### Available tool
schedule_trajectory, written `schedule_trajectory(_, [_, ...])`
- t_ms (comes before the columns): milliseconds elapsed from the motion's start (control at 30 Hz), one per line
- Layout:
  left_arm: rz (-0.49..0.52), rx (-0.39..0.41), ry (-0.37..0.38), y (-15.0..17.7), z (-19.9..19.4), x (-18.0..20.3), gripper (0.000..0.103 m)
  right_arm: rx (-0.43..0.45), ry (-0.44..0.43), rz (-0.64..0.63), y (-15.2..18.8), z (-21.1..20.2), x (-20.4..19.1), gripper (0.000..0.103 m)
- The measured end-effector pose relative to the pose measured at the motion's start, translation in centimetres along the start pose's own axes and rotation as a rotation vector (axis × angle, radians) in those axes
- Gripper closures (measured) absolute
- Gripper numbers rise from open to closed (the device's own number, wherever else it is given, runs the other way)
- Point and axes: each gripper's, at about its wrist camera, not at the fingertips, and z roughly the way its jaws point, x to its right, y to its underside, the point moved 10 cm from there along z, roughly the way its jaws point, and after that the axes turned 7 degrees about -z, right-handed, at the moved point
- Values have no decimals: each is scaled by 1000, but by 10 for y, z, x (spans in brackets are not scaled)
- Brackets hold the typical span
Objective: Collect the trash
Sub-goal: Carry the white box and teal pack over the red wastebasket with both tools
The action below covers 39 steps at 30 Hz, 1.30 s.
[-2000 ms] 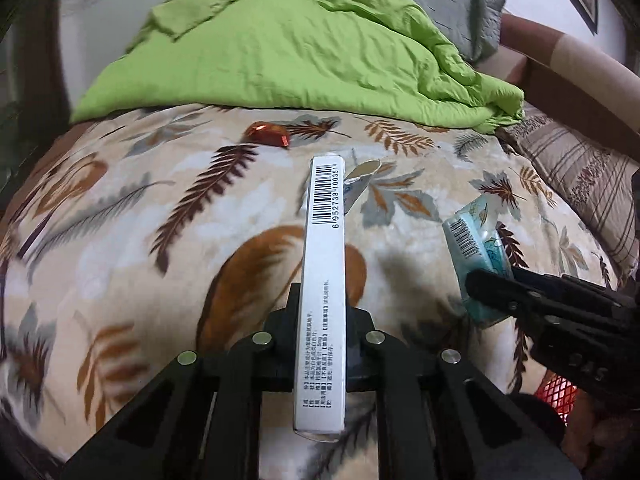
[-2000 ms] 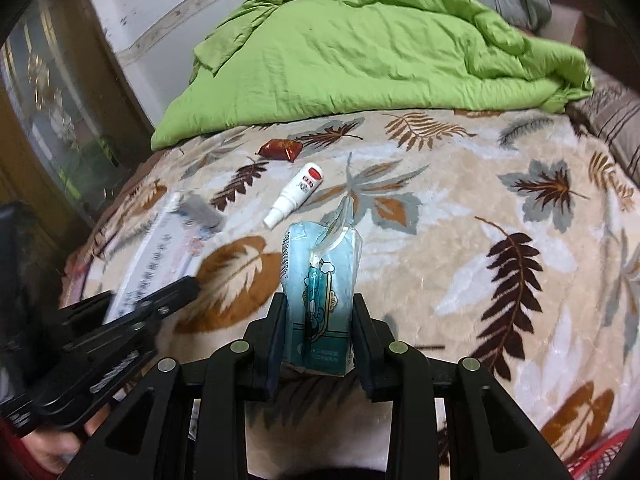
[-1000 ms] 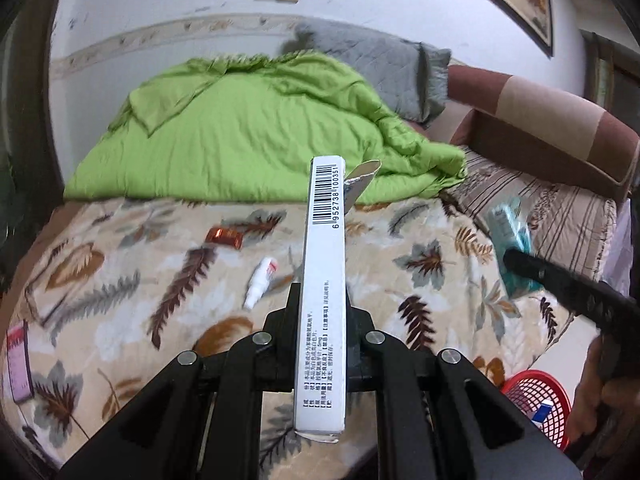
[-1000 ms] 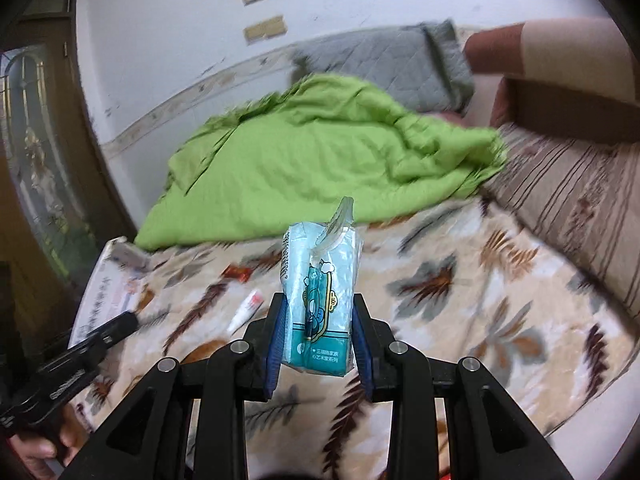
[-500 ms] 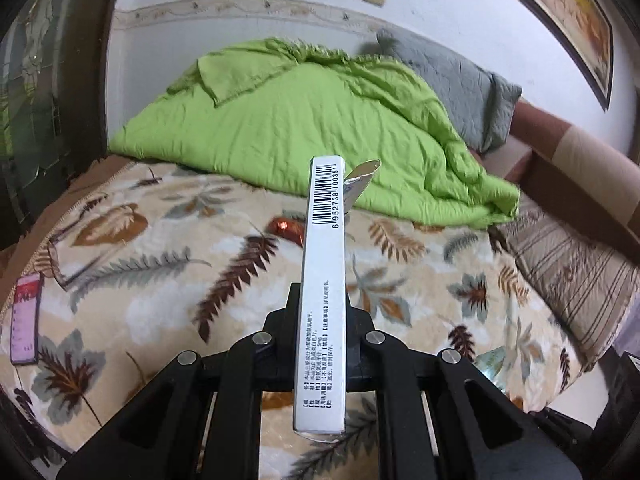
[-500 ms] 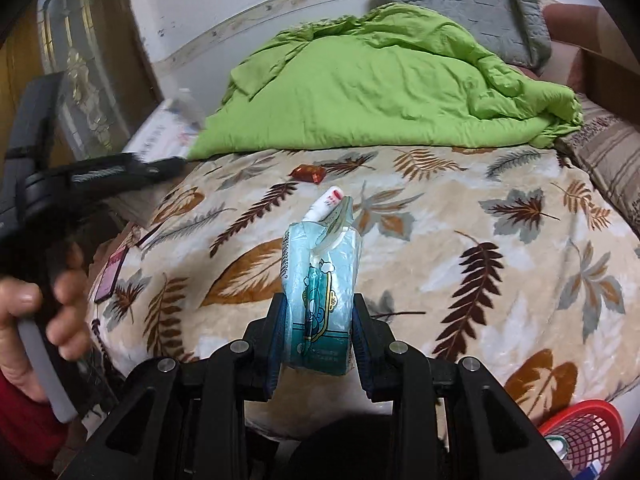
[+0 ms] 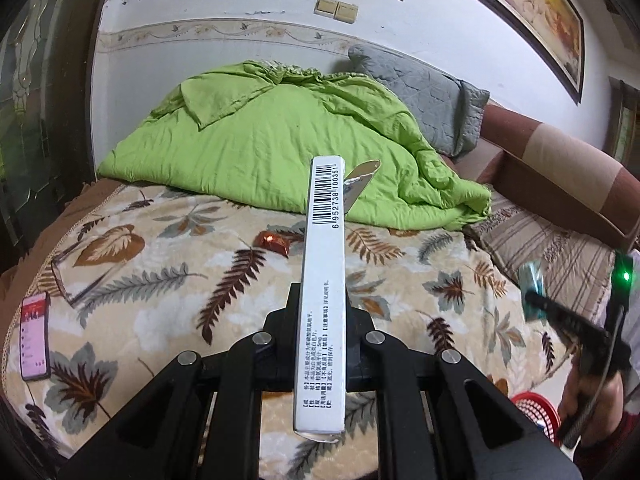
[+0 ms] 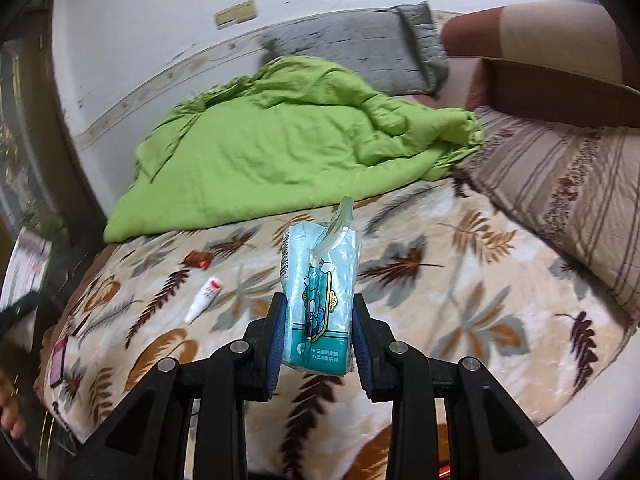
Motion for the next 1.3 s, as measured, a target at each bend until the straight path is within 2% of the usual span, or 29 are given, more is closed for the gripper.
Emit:
schedule_trajectory(233, [28,-8,-9,21,-5,-2,90,11,25,45,-1,-8,27,70])
schedule_trajectory(333, [36,-27,24,29,-2,4,90,-10,2,22,12,-11,17,70])
schedule_trajectory(500, [70,-82,80,49,11,25,90,-68,-88,11,54,-23,-14,70])
schedule_trajectory(667, [156,-162,172,81,25,67,90,-119,-124,55,99,-44,-19,70])
schedule_trajectory(800, [250,-224,271,110,30,112,90,-150,-79,116,127,-62,3,70])
schedule_trajectory(967, [350,-315,425,145,31,170,90,-165,-13,188,148,-86,38,70])
schedule_trajectory(1300, [525,-436,594,201,23,250,90,-189,86,306,179,-123,94,69])
